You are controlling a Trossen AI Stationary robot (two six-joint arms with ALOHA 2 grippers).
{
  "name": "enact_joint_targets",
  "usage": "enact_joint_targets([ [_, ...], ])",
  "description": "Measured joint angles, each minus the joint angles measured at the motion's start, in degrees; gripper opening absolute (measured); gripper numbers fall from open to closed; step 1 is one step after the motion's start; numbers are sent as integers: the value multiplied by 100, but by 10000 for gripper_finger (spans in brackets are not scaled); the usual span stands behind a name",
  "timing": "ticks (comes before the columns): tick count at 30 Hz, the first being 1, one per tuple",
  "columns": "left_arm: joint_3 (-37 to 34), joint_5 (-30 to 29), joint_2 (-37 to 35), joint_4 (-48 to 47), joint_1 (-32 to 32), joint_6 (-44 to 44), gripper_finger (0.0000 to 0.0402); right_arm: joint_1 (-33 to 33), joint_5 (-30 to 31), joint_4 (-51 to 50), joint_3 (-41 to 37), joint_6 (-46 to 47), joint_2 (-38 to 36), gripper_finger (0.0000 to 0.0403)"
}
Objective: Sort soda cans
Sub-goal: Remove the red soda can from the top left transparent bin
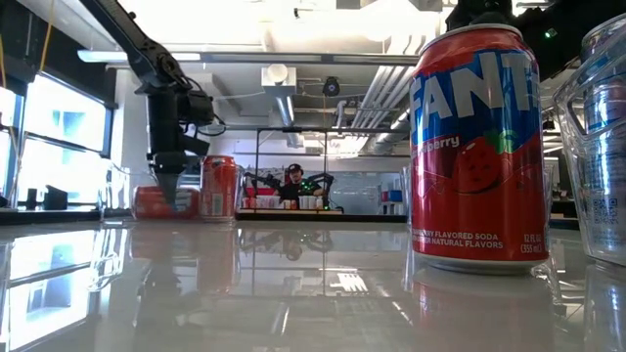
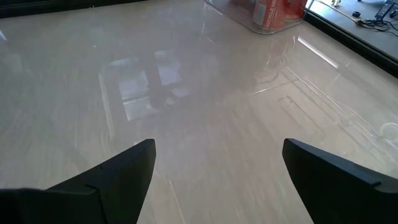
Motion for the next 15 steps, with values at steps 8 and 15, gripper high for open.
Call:
enact_joint_targets([
  [8,4,3,68,-24,219,-439,282,0,0,0,0,-1,-1,348],
  [15,51,-96,281,-79,132,-623,264,2,0,0,0,-51,0,348],
])
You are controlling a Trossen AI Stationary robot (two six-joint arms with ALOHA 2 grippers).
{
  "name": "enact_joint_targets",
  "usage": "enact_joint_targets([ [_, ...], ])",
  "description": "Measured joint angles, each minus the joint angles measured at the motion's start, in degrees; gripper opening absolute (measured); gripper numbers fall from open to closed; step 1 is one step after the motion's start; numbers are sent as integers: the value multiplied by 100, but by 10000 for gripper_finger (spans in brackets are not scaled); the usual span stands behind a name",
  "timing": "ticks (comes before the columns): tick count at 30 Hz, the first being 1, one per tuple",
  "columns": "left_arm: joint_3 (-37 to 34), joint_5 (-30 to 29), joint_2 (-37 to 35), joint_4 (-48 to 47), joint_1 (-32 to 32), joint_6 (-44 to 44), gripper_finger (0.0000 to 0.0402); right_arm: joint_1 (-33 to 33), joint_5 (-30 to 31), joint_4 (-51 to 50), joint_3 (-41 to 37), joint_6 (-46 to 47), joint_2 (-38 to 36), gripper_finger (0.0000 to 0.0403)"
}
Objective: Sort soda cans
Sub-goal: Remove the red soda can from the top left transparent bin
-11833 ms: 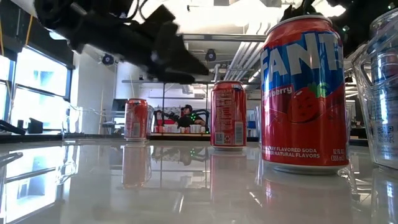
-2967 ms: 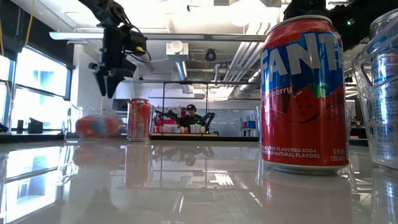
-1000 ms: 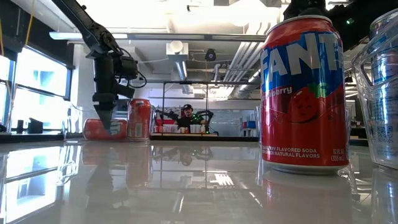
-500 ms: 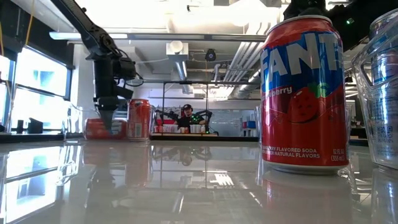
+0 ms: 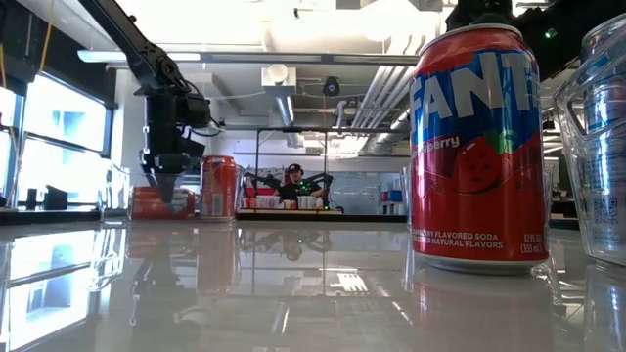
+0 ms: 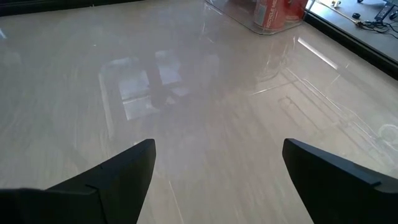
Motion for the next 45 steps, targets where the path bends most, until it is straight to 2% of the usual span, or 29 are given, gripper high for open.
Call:
enact_joint_targets([
  [5,-24,-40,-83,22,-58,5,271,-2,0,0,0,-7,1,348],
  [13,-70,32,-25,65,-39,107,344,-1,-1,0,0,-12,1,348],
  [17,-77,252,-34,-56,-10,208,357,-1,0,1,0,-12,1,348],
  [26,-66,285,51,-152,78,413,354,-1,-1,2,0,47,1,348],
  [33,-61,382,116,-154,69,358,290,-1,-2,2,0,48,1,348],
  [36,-67,367,60,-156,69,224,285,-1,-1,2,0,48,0,348],
  [45,-85,-174,-944,-71,-63,-273,285,-2,0,2,0,28,1,348],
])
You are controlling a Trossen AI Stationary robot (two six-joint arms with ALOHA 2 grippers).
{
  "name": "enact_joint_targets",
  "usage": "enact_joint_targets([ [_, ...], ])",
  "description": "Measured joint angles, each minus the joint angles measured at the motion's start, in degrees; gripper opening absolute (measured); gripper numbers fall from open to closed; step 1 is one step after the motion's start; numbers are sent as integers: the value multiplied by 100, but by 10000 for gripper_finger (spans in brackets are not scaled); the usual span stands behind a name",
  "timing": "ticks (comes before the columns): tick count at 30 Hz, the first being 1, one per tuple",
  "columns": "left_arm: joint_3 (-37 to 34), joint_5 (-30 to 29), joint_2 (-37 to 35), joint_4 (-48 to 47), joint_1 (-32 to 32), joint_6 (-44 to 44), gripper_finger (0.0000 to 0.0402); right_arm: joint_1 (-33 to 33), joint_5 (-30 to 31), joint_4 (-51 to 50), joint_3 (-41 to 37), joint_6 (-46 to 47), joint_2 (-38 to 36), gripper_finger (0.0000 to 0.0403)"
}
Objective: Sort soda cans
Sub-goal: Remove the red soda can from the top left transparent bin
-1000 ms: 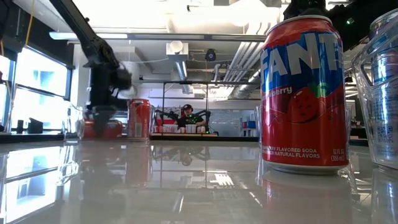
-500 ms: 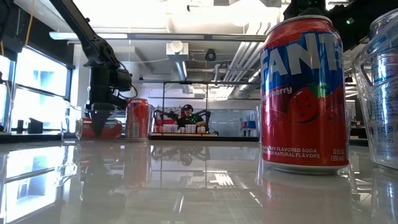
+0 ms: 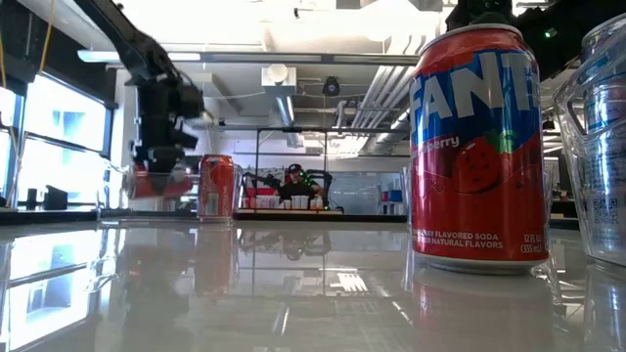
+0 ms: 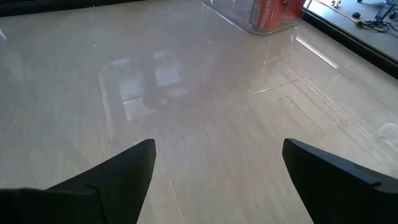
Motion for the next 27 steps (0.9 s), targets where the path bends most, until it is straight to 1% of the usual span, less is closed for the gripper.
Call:
enact_joint_targets([
  [5,7,-76,-894,308,-137,-257,285,0,2,38,1,-50,0,348],
  [8,11,-38,-1489,675,-288,-594,285,0,2,42,0,-67,0,348],
  [11,20,161,-2076,985,-546,-834,285,0,2,75,0,-67,0,348],
  [14,20,553,-2581,1160,-1010,-1102,285,1,4,191,0,-87,0,348],
  [17,-191,1024,-2990,1615,-1783,-1406,285,0,7,350,0,-209,0,348],
  [19,-610,1100,-3221,2190,-2474,-1726,285,1,25,498,0,-290,0,348],
  [21,-1183,1052,-3391,2989,-3204,-1994,285,0,35,635,0,-352,0,348],
  [24,-2168,548,-3515,4406,-4400,-2265,285,1,41,750,0,-422,0,348],
  [27,-2994,-294,-3453,5593,-5547,-2254,285,-14,3,924,0,-445,0,348],
])
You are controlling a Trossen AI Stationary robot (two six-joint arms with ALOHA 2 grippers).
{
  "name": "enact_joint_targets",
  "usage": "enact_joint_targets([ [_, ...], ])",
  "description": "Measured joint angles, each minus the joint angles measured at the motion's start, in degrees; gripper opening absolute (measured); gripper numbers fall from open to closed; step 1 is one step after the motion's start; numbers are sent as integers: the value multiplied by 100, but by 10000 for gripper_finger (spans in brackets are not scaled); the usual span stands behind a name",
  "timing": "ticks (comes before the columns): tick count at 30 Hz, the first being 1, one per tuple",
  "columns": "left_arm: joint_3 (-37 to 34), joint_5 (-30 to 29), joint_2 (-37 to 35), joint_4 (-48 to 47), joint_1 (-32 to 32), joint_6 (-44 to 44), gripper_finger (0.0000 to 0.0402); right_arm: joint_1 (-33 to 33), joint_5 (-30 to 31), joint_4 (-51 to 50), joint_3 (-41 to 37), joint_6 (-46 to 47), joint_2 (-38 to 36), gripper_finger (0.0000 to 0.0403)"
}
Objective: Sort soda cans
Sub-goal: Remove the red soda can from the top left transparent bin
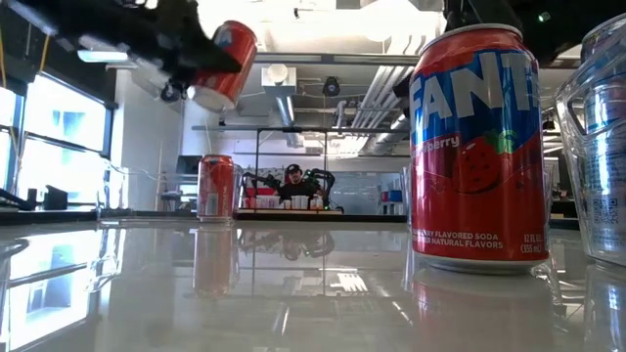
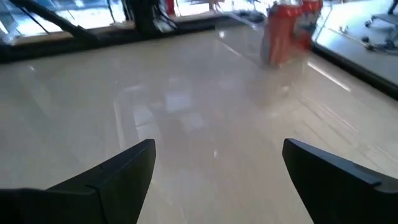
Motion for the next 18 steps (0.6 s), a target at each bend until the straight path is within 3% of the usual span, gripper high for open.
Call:
enact_joint_targets([
  [3,-566,-871,225,948,-967,28,285,-148,-336,610,-2,-358,0,348],
  [7,-847,-1770,759,1980,-1759,46,285,-564,-1391,1981,0,-1074,38,348],
  [13,-852,-1871,2103,3414,-2148,183,285,-1126,-2539,3431,29,-1672,464,348],
  [18,-815,-1803,3065,4100,-2157,173,285,-1349,-2838,3434,457,-1948,986,348],
])
